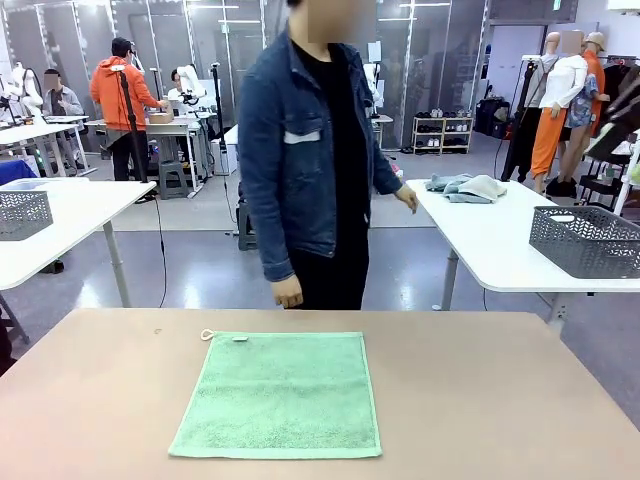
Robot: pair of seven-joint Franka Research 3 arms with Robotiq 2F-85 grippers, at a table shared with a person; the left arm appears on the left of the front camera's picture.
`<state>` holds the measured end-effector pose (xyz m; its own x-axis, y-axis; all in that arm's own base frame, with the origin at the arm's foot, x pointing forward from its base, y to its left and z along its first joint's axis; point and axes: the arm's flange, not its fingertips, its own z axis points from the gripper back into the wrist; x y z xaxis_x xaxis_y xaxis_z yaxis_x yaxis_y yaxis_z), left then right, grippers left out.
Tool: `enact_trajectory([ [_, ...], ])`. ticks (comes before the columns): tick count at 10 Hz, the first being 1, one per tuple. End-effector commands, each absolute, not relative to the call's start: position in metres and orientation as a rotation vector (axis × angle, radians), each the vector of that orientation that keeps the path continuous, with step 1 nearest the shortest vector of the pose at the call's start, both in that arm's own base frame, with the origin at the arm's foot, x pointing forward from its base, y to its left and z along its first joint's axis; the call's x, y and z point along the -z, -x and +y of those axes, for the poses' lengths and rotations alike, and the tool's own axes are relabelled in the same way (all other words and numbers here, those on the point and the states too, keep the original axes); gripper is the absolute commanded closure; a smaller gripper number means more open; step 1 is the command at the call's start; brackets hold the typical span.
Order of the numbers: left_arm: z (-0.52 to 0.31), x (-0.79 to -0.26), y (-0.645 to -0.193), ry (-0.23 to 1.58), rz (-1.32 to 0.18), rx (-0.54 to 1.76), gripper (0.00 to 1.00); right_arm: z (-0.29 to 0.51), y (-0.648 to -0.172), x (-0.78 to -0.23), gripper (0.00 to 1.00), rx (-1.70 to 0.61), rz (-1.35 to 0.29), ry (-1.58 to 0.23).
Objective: Fold the towels and place them in the basket.
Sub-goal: When a person lays out a Towel with hook on the table, fold it in half twice.
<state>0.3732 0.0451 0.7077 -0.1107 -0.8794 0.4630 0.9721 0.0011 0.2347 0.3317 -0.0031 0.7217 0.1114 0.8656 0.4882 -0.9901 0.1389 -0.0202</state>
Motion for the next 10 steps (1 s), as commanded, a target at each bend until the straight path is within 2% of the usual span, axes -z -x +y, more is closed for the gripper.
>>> enact_trajectory([
  [1, -0.018, -0.683, -0.367, 0.059, -0.405, 1.607, 0.00, 0.063, -0.338, -0.706, 0.00, -1.329, -0.287, -0.174],
  [3, -0.062, -0.652, -0.369, -0.063, -0.253, 1.607, 0.00, 0.116, -0.343, -0.681, 0.00, -1.206, -0.208, 0.037],
  [5, -0.085, -0.625, -0.364, -0.137, -0.166, 1.585, 0.00, 0.147, -0.340, -0.654, 0.00, -1.169, -0.146, 0.125],
  [7, -0.088, -0.604, -0.363, -0.171, -0.137, 1.585, 0.00, 0.157, -0.348, -0.637, 0.00, -1.179, -0.110, 0.115],
  [10, -0.094, -0.618, -0.368, -0.126, -0.154, 1.609, 0.00, 0.157, -0.339, -0.650, 0.00, -1.202, -0.156, 0.141],
])
